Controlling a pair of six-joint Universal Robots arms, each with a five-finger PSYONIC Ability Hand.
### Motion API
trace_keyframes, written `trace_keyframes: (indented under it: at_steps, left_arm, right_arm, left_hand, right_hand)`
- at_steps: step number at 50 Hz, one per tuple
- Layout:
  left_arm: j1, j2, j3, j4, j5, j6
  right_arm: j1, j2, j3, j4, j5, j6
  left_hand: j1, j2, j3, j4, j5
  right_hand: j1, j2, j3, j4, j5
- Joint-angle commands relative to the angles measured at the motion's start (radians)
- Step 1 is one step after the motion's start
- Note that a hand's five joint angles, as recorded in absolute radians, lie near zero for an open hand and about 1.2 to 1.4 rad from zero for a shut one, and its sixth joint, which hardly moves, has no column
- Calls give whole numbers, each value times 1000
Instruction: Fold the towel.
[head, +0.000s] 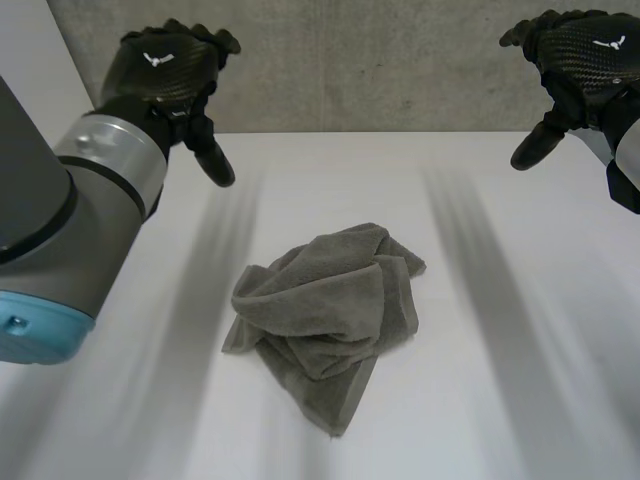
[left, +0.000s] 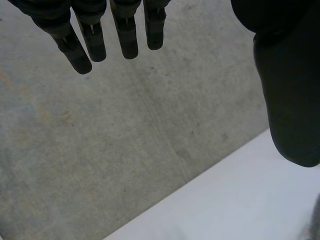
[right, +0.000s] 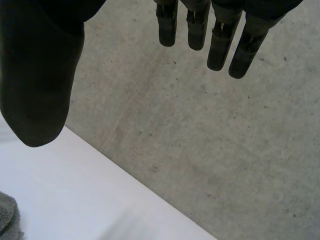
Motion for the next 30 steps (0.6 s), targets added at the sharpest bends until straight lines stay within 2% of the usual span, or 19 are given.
trace_keyframes:
  at_steps: [1, 9, 23, 30]
  left_arm:
    - [37, -1, 6, -65, 2, -74]
    - [74, -11, 6, -159, 4, -109]
    - [83, 20, -75, -159, 15, -114]
    - [126, 9, -205, -147, 22, -134]
  right_arm:
    - [-1, 24, -9, 1, 14, 16]
    - [1, 32, -13, 7, 15, 16]
    - [1, 74, -24, 16, -11, 4]
    - [-5, 184, -70, 162, -139, -42]
  left_hand:
    - [-80, -71, -60, -75, -205]
    - [-89, -79, -69, -84, -214]
    - [-42, -33, -22, -37, -167]
    - [-45, -35, -25, -40, -170]
  right_hand:
    - [-52, -75, -71, -79, -54]
    - [-52, -75, -71, -79, -54]
    - [-52, -75, -71, -79, -54]
    - [-52, -75, -71, -79, -54]
